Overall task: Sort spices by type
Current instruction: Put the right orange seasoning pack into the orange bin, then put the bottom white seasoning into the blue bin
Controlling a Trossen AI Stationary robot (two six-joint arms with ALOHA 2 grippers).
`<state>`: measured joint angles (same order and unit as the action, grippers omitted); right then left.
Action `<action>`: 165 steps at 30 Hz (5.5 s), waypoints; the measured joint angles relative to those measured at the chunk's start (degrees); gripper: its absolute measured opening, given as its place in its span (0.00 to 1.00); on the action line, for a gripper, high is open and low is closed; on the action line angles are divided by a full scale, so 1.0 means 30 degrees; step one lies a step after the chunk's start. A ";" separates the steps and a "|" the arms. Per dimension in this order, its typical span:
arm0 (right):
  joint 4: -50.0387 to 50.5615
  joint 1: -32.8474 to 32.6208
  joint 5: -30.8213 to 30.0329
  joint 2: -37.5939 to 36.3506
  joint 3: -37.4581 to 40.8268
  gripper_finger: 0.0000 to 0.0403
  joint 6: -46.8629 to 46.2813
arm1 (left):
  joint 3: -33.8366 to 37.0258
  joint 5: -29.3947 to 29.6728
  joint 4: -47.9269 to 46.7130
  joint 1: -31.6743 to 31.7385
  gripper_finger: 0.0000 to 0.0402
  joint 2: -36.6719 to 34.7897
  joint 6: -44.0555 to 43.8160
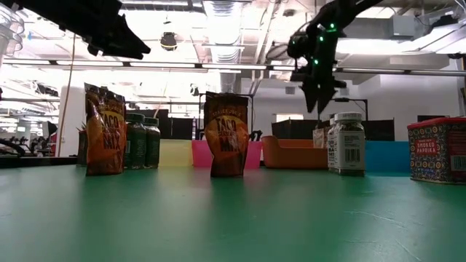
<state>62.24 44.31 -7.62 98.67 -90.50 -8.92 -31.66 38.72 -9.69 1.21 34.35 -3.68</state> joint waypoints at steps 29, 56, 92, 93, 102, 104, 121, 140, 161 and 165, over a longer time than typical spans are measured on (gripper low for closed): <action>-0.6747 -1.4323 0.4888 0.0722 -0.1020 0.46 0.9045 | 0.0000 0.0015 -0.0125 0.0000 0.56 -0.0006 0.0516; -0.4692 -1.4530 0.5568 0.5996 -0.2701 0.31 1.1018 | 0.0000 0.0498 -0.0844 0.0007 0.56 -0.0007 0.0808; -0.0247 -0.3588 -0.1039 0.1224 -0.1955 0.04 0.1309 | 0.0000 0.0459 -0.1123 0.0006 0.56 -0.0007 0.0290; -0.0330 -0.3266 -0.1008 0.1227 -0.1680 0.04 0.1049 | 0.0000 0.0459 -0.1123 0.0007 0.56 0.0000 0.0290; -0.0846 -0.1833 0.0222 0.1260 0.0095 0.09 -0.0244 | 0.0000 0.0452 -0.1109 0.0007 0.56 0.0000 0.0295; -0.1353 -0.1871 0.0273 0.1253 0.0454 0.09 -0.0244 | 0.0000 0.0452 -0.1101 0.0007 0.56 -0.0007 0.0290; -0.3638 -0.2044 0.0279 0.1260 0.1510 0.10 -0.0228 | 0.0000 0.0452 -0.1101 0.0007 0.56 0.0000 0.0290; -0.3117 -0.2416 0.0272 0.1257 0.1495 0.15 0.0105 | 0.0000 0.0448 -0.1116 0.0007 0.56 -0.0003 0.0298; -0.2879 -0.2645 0.0228 0.1115 0.0760 0.48 0.0338 | 0.0000 0.0452 -0.1130 0.0007 0.56 0.0000 0.0298; -0.2840 -0.3154 0.0221 0.1115 -0.0140 0.49 0.1165 | 0.0000 0.0452 -0.1130 0.0007 0.56 -0.0006 0.0298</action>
<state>53.72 34.84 -6.96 102.02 -90.92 -5.42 -31.66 40.07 -13.08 1.23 34.33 -2.79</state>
